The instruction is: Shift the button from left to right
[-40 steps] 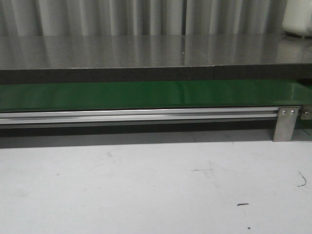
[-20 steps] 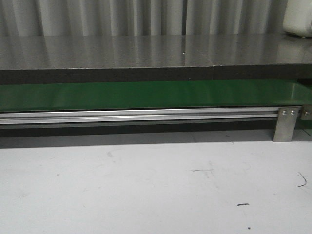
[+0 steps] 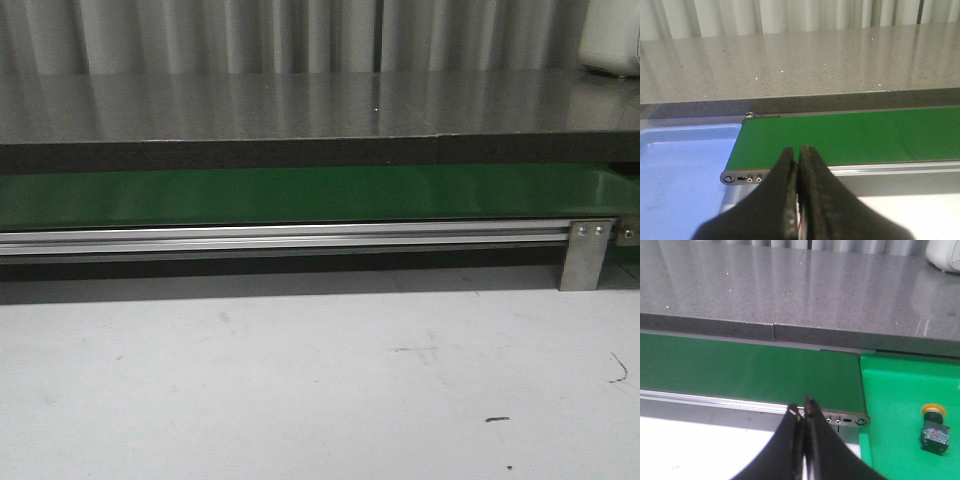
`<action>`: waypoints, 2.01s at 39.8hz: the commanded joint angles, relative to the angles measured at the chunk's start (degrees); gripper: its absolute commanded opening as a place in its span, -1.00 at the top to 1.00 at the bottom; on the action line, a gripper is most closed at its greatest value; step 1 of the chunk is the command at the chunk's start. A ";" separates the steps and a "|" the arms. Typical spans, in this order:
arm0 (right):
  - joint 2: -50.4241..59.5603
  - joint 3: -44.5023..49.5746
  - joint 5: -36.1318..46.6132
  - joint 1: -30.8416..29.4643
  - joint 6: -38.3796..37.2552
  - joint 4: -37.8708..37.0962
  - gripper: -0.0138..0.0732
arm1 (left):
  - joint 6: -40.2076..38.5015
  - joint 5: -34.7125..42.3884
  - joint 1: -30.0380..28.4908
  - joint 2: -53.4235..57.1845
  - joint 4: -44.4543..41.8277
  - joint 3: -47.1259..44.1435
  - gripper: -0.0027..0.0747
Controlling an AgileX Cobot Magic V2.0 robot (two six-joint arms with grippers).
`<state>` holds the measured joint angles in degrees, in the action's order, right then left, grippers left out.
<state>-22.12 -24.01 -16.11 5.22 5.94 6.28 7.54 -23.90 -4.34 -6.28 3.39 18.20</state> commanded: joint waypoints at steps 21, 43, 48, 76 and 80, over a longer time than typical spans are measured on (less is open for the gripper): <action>4.54 0.19 4.99 -0.02 0.72 0.41 0.84 | -0.38 4.74 0.29 -0.55 0.71 1.46 0.99; 4.54 0.19 4.99 -0.02 0.72 0.41 0.84 | -0.38 4.85 0.29 -0.55 0.71 1.21 0.99; 4.54 0.19 4.99 -0.02 0.72 0.41 0.84 | -0.87 5.12 0.79 -0.29 0.71 -0.54 0.99; 4.53 0.24 5.01 -0.02 0.72 0.41 0.84 | -4.05 16.58 3.58 7.65 1.64 -20.34 0.99; 4.53 0.24 5.01 -0.02 0.72 0.41 0.84 | -4.05 16.58 3.58 7.65 1.64 -20.34 0.99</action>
<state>-17.25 -22.36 -15.98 5.22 5.94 6.38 4.10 -12.35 -0.68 0.26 4.35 -0.46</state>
